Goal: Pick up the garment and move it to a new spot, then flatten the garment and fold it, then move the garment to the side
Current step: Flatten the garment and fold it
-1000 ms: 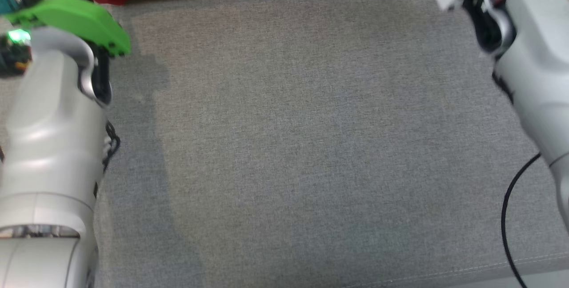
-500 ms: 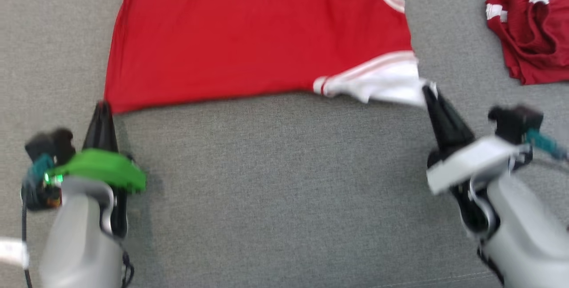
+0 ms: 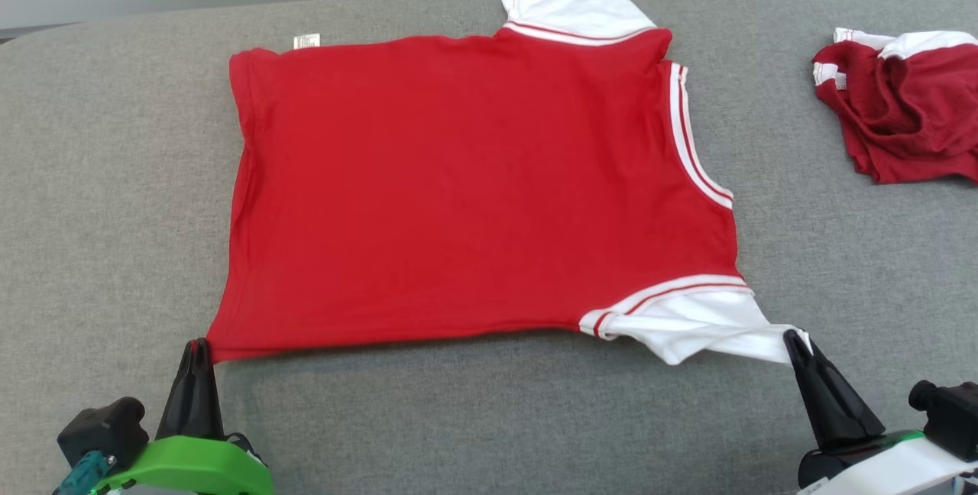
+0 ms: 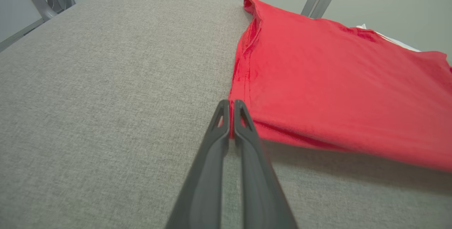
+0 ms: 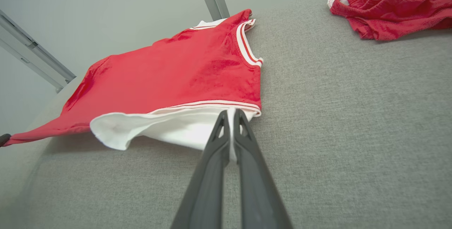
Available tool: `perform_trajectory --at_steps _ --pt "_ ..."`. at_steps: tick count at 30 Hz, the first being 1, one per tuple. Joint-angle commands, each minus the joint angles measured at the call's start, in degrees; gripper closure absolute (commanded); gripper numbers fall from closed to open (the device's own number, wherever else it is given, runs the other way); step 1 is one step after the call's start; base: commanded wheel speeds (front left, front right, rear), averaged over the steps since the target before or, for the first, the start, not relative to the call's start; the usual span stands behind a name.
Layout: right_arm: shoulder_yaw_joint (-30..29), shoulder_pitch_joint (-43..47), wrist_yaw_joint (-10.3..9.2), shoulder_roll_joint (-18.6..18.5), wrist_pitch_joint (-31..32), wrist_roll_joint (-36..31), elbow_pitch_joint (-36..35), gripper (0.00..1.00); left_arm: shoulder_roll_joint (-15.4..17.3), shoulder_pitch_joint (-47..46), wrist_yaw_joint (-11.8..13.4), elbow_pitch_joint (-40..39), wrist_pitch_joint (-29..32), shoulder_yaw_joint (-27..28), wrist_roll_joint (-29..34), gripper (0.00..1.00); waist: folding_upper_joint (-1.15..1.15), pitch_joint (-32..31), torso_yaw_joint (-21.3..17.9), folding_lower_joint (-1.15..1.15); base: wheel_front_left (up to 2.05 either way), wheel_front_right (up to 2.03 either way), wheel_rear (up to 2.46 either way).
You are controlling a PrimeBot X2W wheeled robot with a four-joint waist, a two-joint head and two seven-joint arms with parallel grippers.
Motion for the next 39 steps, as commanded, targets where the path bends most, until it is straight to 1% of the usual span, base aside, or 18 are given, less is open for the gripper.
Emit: perform_trajectory --at_steps 1,4,6,8,10,12,16,17,23,26,29,32,33,34,35,37,39 --pt "-1.2 1.0 -0.08 0.5 1.3 -0.9 -2.1 1.00 0.5 1.8 0.8 -2.9 1.5 0.2 0.0 1.00 0.00 -0.2 0.0 0.00 0.00 0.00 0.00" --pt "-2.6 1.9 -0.08 1.0 4.0 -1.8 -4.4 1.00 1.4 2.9 1.4 -7.8 4.7 -0.2 0.3 1.00 0.00 -0.2 -0.1 0.00 0.00 0.00 0.00" --pt "-3.0 0.6 -0.08 1.3 5.3 -2.0 -5.1 1.00 2.1 2.4 1.2 -9.4 6.8 -0.7 0.4 1.00 0.00 0.1 -0.2 0.00 0.00 0.00 0.00" --pt "-3.0 -1.6 -0.07 0.7 6.4 -2.6 -5.0 1.00 3.1 0.3 0.8 -10.2 8.7 -1.1 0.4 1.00 0.00 0.8 -0.1 0.00 0.00 0.00 0.00" --pt "-2.7 -4.4 -0.07 0.2 6.8 -2.1 -4.0 1.00 4.0 -1.8 0.4 -9.7 10.6 -1.5 0.4 1.00 0.00 1.6 -0.2 0.00 0.00 0.00 0.00" --pt "-1.9 -7.8 -0.07 -0.8 7.0 -1.8 -2.3 1.00 4.8 -4.5 -0.6 -8.1 12.6 -2.0 -0.6 1.00 0.00 2.7 -0.1 0.00 0.00 0.00 0.00" --pt "1.0 -17.0 -0.07 -3.7 7.6 0.0 2.9 1.00 6.4 -11.2 -2.5 -3.7 16.5 -2.8 -1.8 1.00 0.00 6.0 -0.1 0.00 0.00 0.00 0.00" --pt "2.2 -19.6 -0.07 -4.9 7.8 0.1 4.7 1.00 6.6 -12.8 -2.8 -2.8 16.9 -3.0 -1.9 1.00 0.00 7.1 -0.1 0.00 0.00 0.00 0.00" --pt "9.8 -34.0 -0.06 -9.8 5.7 3.0 15.0 1.00 7.6 -19.8 -4.7 2.3 16.2 -4.4 -1.2 1.00 0.00 10.7 0.7 0.00 0.00 0.00 0.00" --pt "13.9 -39.5 -0.06 -11.8 4.0 4.2 19.5 1.00 7.3 -21.9 -5.3 4.3 14.9 -5.5 -0.6 1.00 0.00 11.3 1.5 0.00 0.00 0.00 0.00" --pt "17.3 -44.1 -0.07 -13.4 2.6 6.0 24.6 1.00 7.0 -23.9 -5.9 6.3 13.6 -6.4 -0.3 1.00 0.00 11.7 2.3 0.00 0.00 0.00 0.00" --pt "20.4 -47.1 -0.06 -14.3 0.6 7.2 27.9 1.00 6.5 -25.4 -6.8 8.4 12.7 -8.1 -0.2 1.00 0.00 11.8 3.1 0.00 0.00 0.00 0.00" --pt "21.1 -47.9 -0.06 -14.6 -0.9 7.2 29.0 0.87 6.2 -25.8 -6.9 9.2 12.1 -8.5 -0.4 0.56 0.00 11.8 3.2 0.00 0.00 0.00 0.00" --pt "21.6 -48.4 -0.07 -14.5 -2.5 7.4 30.1 0.44 6.1 -26.0 -7.0 9.9 11.4 -8.8 -0.5 0.00 0.00 11.8 3.3 0.00 0.00 0.00 0.00" --pt "22.1 -48.5 -0.07 -14.4 -3.5 7.2 30.8 0.00 5.8 -26.0 -7.1 10.1 10.6 -8.9 -0.6 0.00 0.00 11.7 3.3 0.00 0.00 0.00 0.00" --pt "22.0 -48.8 -0.07 -14.0 -5.7 6.1 31.9 0.00 5.4 -25.7 -6.7 10.4 8.4 -8.8 -0.4 0.00 0.00 11.5 3.3 0.00 0.00 0.00 0.00" --pt "20.4 -48.0 -0.07 -13.4 -7.3 3.5 32.4 0.00 4.7 -24.4 -5.6 10.0 4.7 -8.5 0.5 0.00 0.00 11.0 2.9 0.00 0.00 0.00 0.00"
